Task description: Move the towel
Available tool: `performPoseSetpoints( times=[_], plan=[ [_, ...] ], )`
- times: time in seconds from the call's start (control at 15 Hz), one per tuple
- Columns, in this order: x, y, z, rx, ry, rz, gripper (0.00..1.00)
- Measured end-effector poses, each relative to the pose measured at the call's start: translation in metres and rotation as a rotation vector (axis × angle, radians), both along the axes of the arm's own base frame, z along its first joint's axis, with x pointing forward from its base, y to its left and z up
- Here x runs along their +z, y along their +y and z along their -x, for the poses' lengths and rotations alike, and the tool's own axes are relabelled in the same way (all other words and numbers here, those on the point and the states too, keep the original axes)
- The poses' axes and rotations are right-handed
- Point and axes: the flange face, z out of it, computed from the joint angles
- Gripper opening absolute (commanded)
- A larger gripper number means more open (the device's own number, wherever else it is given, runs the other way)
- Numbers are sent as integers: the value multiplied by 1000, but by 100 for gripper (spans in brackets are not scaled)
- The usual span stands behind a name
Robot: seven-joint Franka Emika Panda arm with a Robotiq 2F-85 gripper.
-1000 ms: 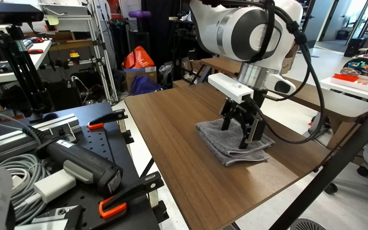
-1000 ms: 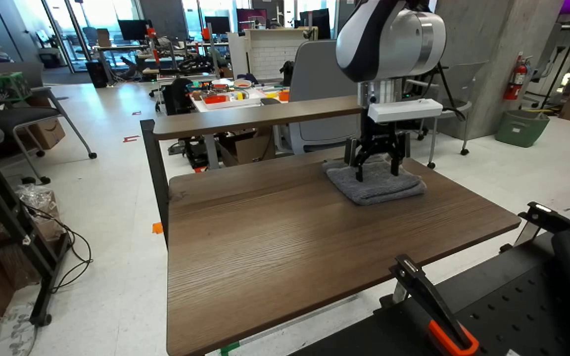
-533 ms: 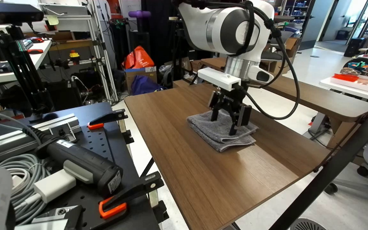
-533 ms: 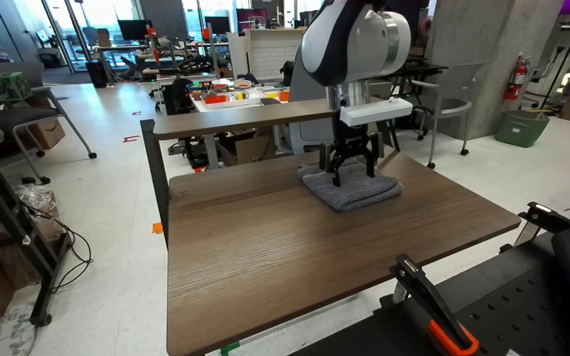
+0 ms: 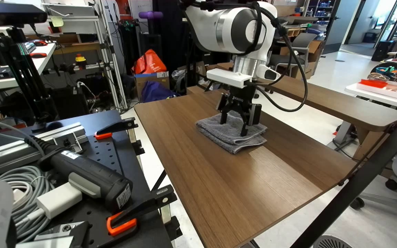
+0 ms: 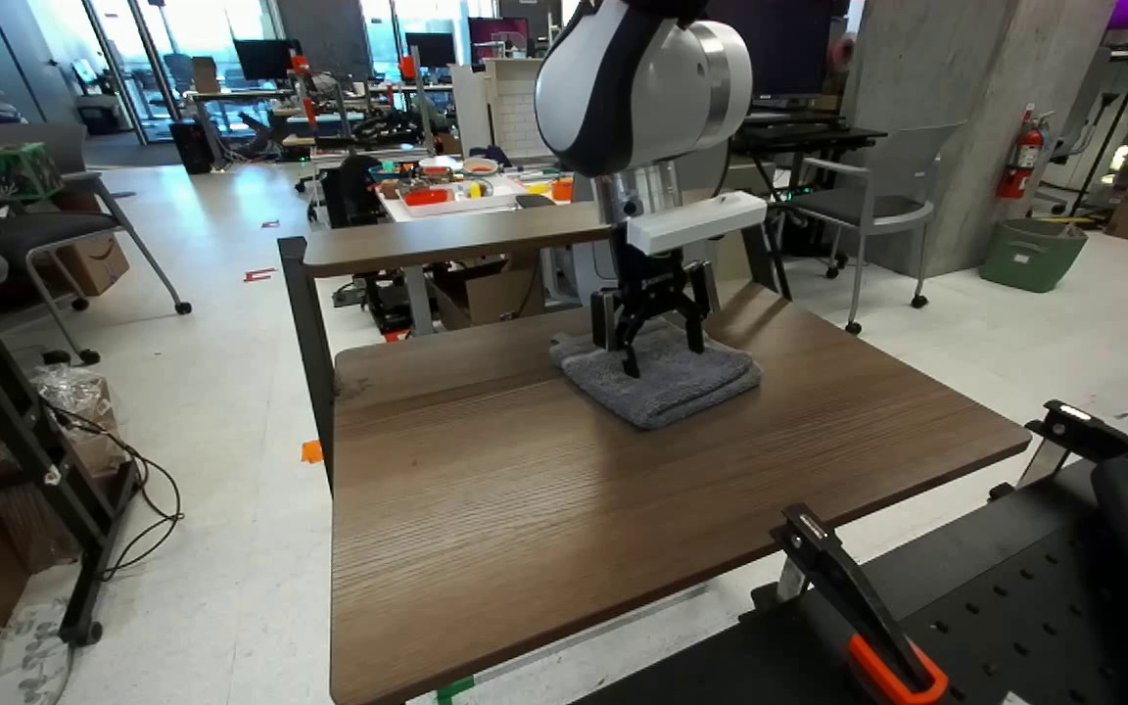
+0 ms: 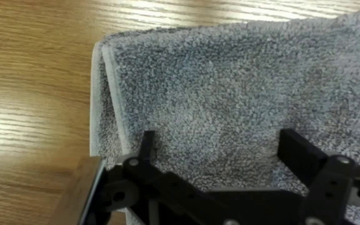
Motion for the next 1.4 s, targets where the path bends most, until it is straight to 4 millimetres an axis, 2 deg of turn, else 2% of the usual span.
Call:
performPoseSetpoints(
  times=[0.27, 0.6, 0.67, 1.0, 1.4],
  plan=[
    [13, 7, -2, 33, 3, -12, 100],
    [74, 9, 4, 140, -23, -18, 100],
    [76, 8, 3, 138, -26, -18, 100],
    [59, 9, 7, 137, -4, -17, 100],
    [60, 9, 6, 138, -8, -18, 100]
  ],
)
